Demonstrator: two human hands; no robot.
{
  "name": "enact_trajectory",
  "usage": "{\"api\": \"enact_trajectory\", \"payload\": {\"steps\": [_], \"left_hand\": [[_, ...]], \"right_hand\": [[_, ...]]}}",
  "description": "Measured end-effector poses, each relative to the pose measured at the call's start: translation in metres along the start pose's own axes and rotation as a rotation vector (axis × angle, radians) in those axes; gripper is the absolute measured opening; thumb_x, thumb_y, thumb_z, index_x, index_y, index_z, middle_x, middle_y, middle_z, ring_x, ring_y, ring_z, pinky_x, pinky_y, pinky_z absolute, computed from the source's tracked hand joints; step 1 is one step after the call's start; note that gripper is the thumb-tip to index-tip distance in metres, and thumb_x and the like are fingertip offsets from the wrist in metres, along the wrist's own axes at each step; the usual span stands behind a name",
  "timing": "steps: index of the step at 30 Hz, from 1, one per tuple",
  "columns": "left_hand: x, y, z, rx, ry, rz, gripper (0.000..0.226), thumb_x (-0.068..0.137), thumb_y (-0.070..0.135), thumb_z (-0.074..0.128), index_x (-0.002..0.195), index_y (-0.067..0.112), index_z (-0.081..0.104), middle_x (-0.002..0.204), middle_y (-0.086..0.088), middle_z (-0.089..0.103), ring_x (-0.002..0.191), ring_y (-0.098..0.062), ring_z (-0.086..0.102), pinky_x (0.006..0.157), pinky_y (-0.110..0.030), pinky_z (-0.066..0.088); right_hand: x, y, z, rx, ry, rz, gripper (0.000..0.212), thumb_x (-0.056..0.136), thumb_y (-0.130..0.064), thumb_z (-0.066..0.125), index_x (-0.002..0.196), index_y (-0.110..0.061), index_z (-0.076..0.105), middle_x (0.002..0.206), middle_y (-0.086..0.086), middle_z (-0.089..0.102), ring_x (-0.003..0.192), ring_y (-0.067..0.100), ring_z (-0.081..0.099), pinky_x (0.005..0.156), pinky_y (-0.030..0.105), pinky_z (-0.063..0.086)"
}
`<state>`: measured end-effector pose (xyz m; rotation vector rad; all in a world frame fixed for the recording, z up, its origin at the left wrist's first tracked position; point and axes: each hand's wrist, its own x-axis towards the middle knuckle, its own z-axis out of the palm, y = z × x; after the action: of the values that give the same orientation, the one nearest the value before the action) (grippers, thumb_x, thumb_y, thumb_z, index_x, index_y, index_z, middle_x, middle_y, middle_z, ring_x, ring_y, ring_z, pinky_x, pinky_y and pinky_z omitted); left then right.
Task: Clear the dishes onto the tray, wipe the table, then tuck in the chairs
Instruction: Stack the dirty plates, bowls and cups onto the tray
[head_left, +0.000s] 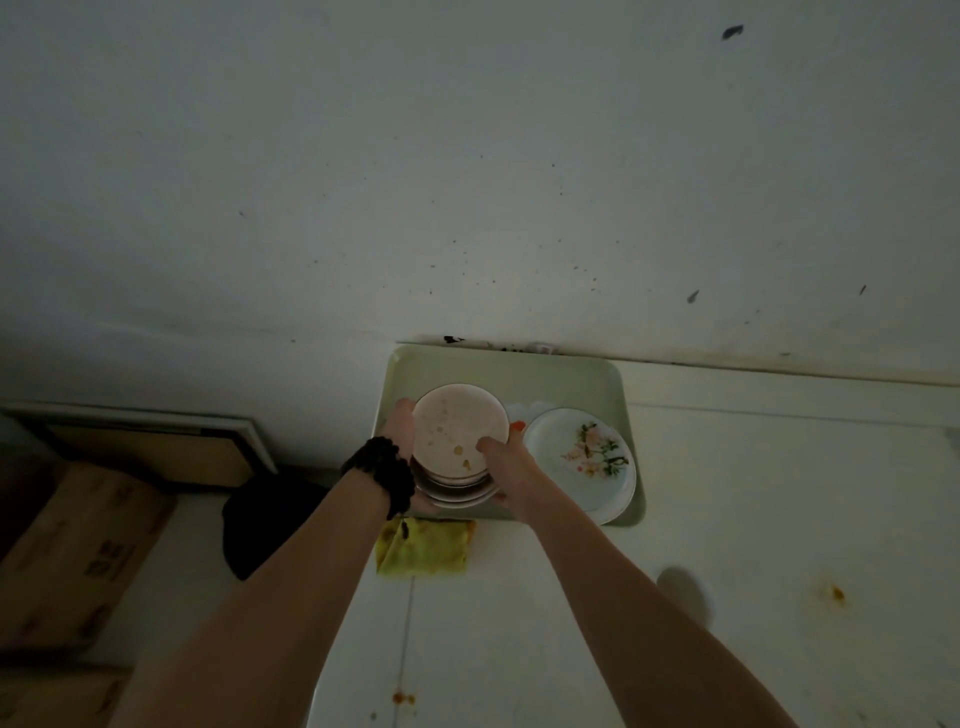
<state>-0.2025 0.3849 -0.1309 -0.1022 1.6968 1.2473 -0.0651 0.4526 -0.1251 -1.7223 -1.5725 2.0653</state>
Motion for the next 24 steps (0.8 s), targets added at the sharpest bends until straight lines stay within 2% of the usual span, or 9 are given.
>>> {"api": "enact_trajectory", "payload": {"steps": [3, 5, 7, 9, 11, 14, 17, 21, 24], "left_hand": [[-0.013, 0.005, 0.006, 0.016, 0.033, 0.005, 0.031, 0.097, 0.029, 0.034, 0.080, 0.009, 0.050, 0.084, -0.014, 0.055, 0.073, -0.028, 0.049, 0.062, -0.027, 0.036], [-0.015, 0.004, 0.004, 0.051, 0.052, 0.052, 0.031, 0.098, 0.026, 0.033, 0.076, 0.010, 0.045, 0.078, -0.012, 0.051, 0.068, -0.026, 0.046, 0.060, -0.027, 0.035], [-0.020, 0.007, 0.001, 0.099, 0.065, 0.088, 0.030, 0.099, 0.026, 0.032, 0.076, 0.012, 0.044, 0.090, -0.014, 0.049, 0.071, -0.025, 0.045, 0.070, -0.031, 0.038], [-0.030, 0.006, 0.006, 0.122, 0.111, 0.098, 0.033, 0.099, 0.032, 0.032, 0.108, 0.009, 0.054, 0.117, -0.023, 0.045, 0.098, -0.033, 0.052, 0.089, -0.038, 0.039], [-0.045, 0.000, 0.018, 0.301, 0.379, 0.172, 0.052, 0.098, 0.040, 0.038, 0.140, 0.010, 0.039, 0.141, -0.024, 0.036, 0.124, -0.040, 0.043, 0.101, -0.044, 0.036], [-0.093, -0.011, 0.049, 0.480, 0.600, 0.526, 0.055, 0.092, 0.036, 0.050, 0.142, 0.019, 0.037, 0.145, -0.016, 0.032, 0.128, -0.039, 0.035, 0.105, -0.051, 0.032], [-0.126, -0.033, 0.088, 0.428, 0.510, 0.718, 0.054, 0.084, 0.027, 0.056, 0.136, 0.020, 0.043, 0.136, -0.012, 0.044, 0.119, -0.034, 0.046, 0.101, -0.051, 0.039], [-0.184, -0.091, 0.146, 0.287, 0.306, 0.712, 0.039, 0.089, 0.011, 0.057, 0.128, 0.010, 0.050, 0.100, -0.004, 0.060, 0.081, -0.018, 0.054, 0.077, -0.032, 0.046], [-0.211, -0.146, 0.179, 0.416, 0.101, 0.588, 0.057, 0.087, 0.019, 0.065, 0.139, 0.012, 0.042, 0.115, -0.011, 0.059, 0.097, -0.024, 0.059, 0.080, -0.032, 0.046]], "right_hand": [[-0.003, 0.000, 0.000, 0.071, -0.024, 0.042, 0.062, 0.095, -0.020, 0.043, 0.152, -0.026, 0.021, 0.127, 0.008, 0.049, 0.114, 0.029, 0.052, 0.084, 0.042, 0.055], [-0.004, 0.000, 0.001, 0.112, -0.027, 0.039, 0.064, 0.094, -0.023, 0.048, 0.152, -0.026, 0.022, 0.129, 0.009, 0.051, 0.117, 0.030, 0.053, 0.091, 0.045, 0.054], [-0.005, 0.005, 0.000, 0.132, -0.037, 0.011, 0.075, 0.089, -0.031, 0.058, 0.153, -0.025, 0.020, 0.133, 0.009, 0.053, 0.119, 0.029, 0.055, 0.094, 0.045, 0.053], [-0.020, 0.007, -0.010, 0.133, -0.038, -0.014, 0.086, 0.084, -0.039, 0.064, 0.154, -0.020, 0.019, 0.138, 0.009, 0.052, 0.119, 0.025, 0.054, 0.094, 0.041, 0.050], [-0.036, 0.013, -0.025, 0.044, -0.005, -0.043, 0.075, 0.088, -0.043, 0.062, 0.148, -0.011, 0.030, 0.135, 0.007, 0.051, 0.117, 0.024, 0.051, 0.093, 0.038, 0.045], [-0.056, 0.018, -0.051, -0.037, 0.080, -0.109, 0.054, 0.094, -0.039, 0.057, 0.139, -0.009, 0.050, 0.125, 0.006, 0.057, 0.110, 0.023, 0.054, 0.087, 0.034, 0.043], [-0.084, 0.023, -0.079, -0.119, 0.201, -0.211, 0.042, 0.093, -0.029, 0.053, 0.130, -0.012, 0.061, 0.125, 0.007, 0.063, 0.109, 0.024, 0.058, 0.088, 0.031, 0.045], [-0.137, 0.075, -0.127, 0.087, 0.321, -0.301, 0.034, 0.082, -0.027, 0.053, 0.108, -0.021, 0.073, 0.106, -0.002, 0.073, 0.098, 0.020, 0.069, 0.091, 0.042, 0.057], [-0.173, 0.130, -0.161, 0.221, 0.392, -0.330, 0.025, 0.089, -0.008, 0.051, 0.100, -0.015, 0.072, 0.095, 0.001, 0.074, 0.087, 0.016, 0.072, 0.080, 0.037, 0.062]]}}
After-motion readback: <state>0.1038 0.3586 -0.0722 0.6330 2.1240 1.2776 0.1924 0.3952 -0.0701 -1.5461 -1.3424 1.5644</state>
